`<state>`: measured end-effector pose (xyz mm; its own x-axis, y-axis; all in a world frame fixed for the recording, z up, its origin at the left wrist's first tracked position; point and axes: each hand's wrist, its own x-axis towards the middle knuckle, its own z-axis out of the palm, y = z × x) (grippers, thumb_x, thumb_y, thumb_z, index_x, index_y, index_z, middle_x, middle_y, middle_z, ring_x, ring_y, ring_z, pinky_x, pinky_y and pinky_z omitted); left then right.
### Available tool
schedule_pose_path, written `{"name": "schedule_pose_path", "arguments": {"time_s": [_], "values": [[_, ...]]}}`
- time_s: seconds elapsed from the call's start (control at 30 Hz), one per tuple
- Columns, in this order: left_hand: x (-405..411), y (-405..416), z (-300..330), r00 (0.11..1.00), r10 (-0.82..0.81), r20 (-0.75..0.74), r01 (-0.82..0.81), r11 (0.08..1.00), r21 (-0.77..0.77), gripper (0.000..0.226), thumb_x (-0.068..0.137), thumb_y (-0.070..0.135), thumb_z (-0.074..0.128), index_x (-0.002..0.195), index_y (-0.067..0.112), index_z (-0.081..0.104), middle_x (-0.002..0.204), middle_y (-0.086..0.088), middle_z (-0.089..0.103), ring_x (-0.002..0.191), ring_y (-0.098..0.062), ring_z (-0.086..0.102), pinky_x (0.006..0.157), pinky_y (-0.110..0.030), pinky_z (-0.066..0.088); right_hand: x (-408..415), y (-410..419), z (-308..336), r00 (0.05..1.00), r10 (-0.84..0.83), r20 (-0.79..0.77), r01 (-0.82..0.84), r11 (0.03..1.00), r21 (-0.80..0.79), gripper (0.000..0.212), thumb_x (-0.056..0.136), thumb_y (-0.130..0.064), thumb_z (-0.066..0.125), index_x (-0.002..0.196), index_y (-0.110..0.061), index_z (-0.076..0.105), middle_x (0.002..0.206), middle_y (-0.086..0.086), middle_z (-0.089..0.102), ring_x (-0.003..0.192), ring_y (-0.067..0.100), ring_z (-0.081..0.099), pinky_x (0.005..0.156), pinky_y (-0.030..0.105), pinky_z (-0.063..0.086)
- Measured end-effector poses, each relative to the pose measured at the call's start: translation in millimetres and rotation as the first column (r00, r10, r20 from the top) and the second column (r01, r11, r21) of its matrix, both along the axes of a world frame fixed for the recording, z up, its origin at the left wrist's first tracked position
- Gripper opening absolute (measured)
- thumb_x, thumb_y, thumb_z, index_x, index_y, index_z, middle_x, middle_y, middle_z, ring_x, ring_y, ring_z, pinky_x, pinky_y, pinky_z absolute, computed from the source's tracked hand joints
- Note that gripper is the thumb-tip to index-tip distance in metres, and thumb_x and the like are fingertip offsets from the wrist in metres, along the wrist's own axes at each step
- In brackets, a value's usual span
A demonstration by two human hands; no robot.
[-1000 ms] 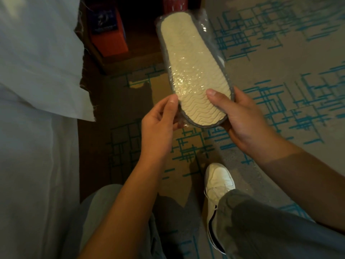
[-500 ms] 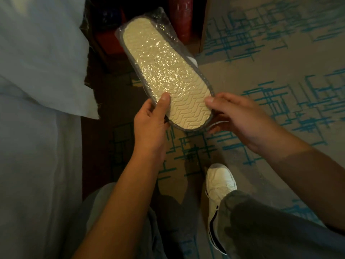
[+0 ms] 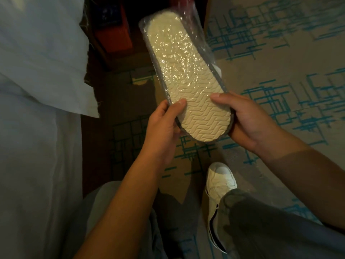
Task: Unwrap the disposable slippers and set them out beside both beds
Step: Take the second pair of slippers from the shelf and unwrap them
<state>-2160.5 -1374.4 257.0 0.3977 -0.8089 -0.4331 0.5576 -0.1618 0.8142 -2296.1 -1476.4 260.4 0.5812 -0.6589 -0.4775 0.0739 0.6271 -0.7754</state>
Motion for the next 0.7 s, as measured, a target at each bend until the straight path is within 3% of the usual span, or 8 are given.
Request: {"name": "schedule_pose_path", "arguments": {"time_s": [0.07, 0.2, 0.4, 0.57, 0.7], "values": [[0.4, 0.3, 0.3, 1.000, -0.018, -0.020, 0.018, 1.000, -0.001, 0.033, 0.096, 0.019, 0.059, 0.126, 0.003, 0.057, 0.116, -0.014, 0.071, 0.106, -0.029, 0.066, 0.086, -0.043, 0.052, -1.2, 0.1, -0.8, 1.000, 0.014, -0.017, -0.014, 1.000, 0.016, 0.063, 0.079, -0.020, 0.071, 0.132, 0.009, 0.054, 0.133, 0.029, 0.059, 0.125, 0.041, 0.057, 0.110, 0.055, 0.040], [2.0, -0.5, 0.7, 1.000, 0.003, -0.015, -0.004, 1.000, -0.024, 0.038, 0.096, 0.007, 0.058, 0.134, 0.006, 0.053, 0.112, -0.009, 0.071, 0.099, -0.023, 0.068, 0.080, -0.036, 0.055, -3.1, -0.7, -2.3, 0.996, 0.003, -0.087, -0.008, 0.998, -0.064, 0.029, 0.086, -0.011, 0.067, 0.114, -0.003, 0.067, 0.115, 0.016, 0.072, 0.107, 0.030, 0.069, 0.101, 0.048, 0.051], [8.3, -5.3, 3.0, 0.996, 0.087, -0.020, -0.088, 0.996, -0.034, 0.038, 0.093, -0.002, 0.059, 0.130, 0.006, 0.056, 0.109, -0.007, 0.073, 0.094, -0.019, 0.072, 0.086, -0.034, 0.058, -5.6, -0.5, -5.9, 0.971, 0.054, -0.232, -0.101, 0.975, -0.197, 0.024, 0.089, -0.020, 0.070, 0.112, -0.012, 0.067, 0.103, 0.009, 0.077, 0.096, 0.028, 0.073, 0.085, 0.049, 0.058], [10.7, -11.4, 3.4, 0.997, 0.072, -0.037, -0.072, 0.997, -0.002, 0.038, 0.096, 0.011, 0.061, 0.134, 0.007, 0.057, 0.127, -0.014, 0.069, 0.116, -0.029, 0.067, 0.099, -0.042, 0.054, -7.5, -3.9, -7.2, 0.972, 0.080, -0.219, -0.132, 0.963, -0.236, 0.026, 0.090, -0.018, 0.068, 0.116, -0.017, 0.066, 0.105, 0.006, 0.077, 0.095, 0.024, 0.074, 0.078, 0.039, 0.056], [21.9, -18.9, 8.0, 0.998, 0.001, -0.059, 0.001, 0.999, 0.035, 0.039, 0.098, 0.026, 0.060, 0.132, 0.006, 0.060, 0.123, -0.011, 0.071, 0.114, -0.025, 0.069, 0.097, -0.042, 0.055, -11.7, -0.2, -15.9, 0.973, 0.121, -0.194, -0.164, 0.960, -0.227, 0.025, 0.091, -0.012, 0.065, 0.116, -0.019, 0.064, 0.108, 0.007, 0.075, 0.096, 0.023, 0.072, 0.081, 0.040, 0.057]]}}
